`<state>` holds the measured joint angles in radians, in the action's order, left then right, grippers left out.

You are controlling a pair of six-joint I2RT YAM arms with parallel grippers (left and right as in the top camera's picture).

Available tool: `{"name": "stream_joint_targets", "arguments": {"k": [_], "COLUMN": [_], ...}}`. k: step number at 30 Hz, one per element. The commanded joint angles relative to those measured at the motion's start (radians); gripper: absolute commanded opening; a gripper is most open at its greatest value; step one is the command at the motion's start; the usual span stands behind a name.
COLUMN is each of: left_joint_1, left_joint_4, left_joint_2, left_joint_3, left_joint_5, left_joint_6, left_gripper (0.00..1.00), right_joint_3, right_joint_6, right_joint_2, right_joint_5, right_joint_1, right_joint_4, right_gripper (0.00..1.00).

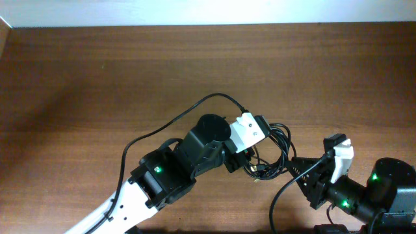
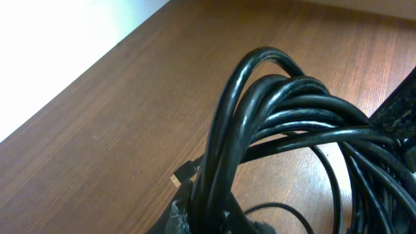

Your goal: Untangle cables

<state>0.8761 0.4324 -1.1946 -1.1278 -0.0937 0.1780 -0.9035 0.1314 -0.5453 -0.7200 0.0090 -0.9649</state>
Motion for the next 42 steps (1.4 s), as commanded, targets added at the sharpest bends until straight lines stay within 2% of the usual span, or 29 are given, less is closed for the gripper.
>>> {"name": "stream_joint_targets", "arguments": {"k": [1,5,7,10,12,15,16,18,20,25,30,33,34,36,37,42], "left_joint_1": [0.001,0.001,0.001,0.001,0.001,0.001,0.000,0.000,0.000,0.000,0.000,0.000,0.000,0.000,0.000,0.000], "left_joint_4": [-0.013,-0.013,-0.013,-0.013,-0.013,-0.013,-0.007,0.010,0.037,0.040,0.042,0.043,0.043,0.043,0.043,0.043], "left_joint_2": [0.016,0.016,0.016,0.016,0.016,0.016,0.016,0.016,0.016,0.016,0.016,0.016,0.016,0.016,0.016,0.016], "left_joint_3": [-0.006,-0.006,-0.006,-0.006,-0.006,-0.006,-0.006,-0.006,-0.006,-0.006,-0.006,-0.006,-0.006,-0.006,-0.006,-0.006], "left_joint_5": [-0.027,-0.095,-0.106,-0.132,-0.132,-0.110,-0.057,0.121,0.338,0.364,0.456,0.457,0.457,0.456,0.456,0.426], "left_joint_6": [-0.035,-0.035,-0.035,-0.035,-0.035,-0.035,-0.037,-0.150,-0.313,-0.386,-0.550,-0.601,-0.601,-0.601,-0.601,-0.600], "left_gripper": [0.00,0.00,0.00,0.00,0.00,0.00,0.00,0.00,0.00,0.00,0.00,0.00,0.00,0.00,0.00,0.00], "right_joint_3": [-0.009,-0.009,-0.009,-0.009,-0.009,-0.009,-0.009,-0.009,-0.009,-0.009,-0.009,-0.009,-0.009,-0.009,-0.009,-0.009], "right_joint_6": [-0.005,-0.020,-0.027,-0.028,-0.027,-0.027,-0.027,-0.027,-0.026,0.002,0.188,0.218,0.218,0.218,0.218,0.218], "right_joint_2": [-0.001,-0.001,-0.001,-0.001,-0.001,-0.001,-0.001,-0.001,-0.001,-0.001,-0.001,-0.001,-0.001,-0.001,-0.001,-0.001], "right_joint_5": [-0.010,-0.027,-0.044,-0.043,-0.044,-0.030,-0.018,-0.008,-0.003,0.034,0.196,0.209,0.209,0.209,0.209,0.209], "right_joint_1": [-0.003,-0.003,-0.003,-0.003,-0.003,-0.003,-0.003,-0.003,-0.003,-0.003,-0.003,-0.003,-0.003,-0.003,-0.003,-0.003], "right_joint_4": [0.004,0.003,0.003,0.004,0.011,0.011,0.011,0.011,0.011,0.012,0.010,0.010,0.006,0.003,0.003,0.002], "right_gripper": [0.13,0.12,0.19,0.19,0.04,0.04,0.04,0.04,0.04,0.04,0.04,0.04,0.36,0.61,0.67,0.68]}}
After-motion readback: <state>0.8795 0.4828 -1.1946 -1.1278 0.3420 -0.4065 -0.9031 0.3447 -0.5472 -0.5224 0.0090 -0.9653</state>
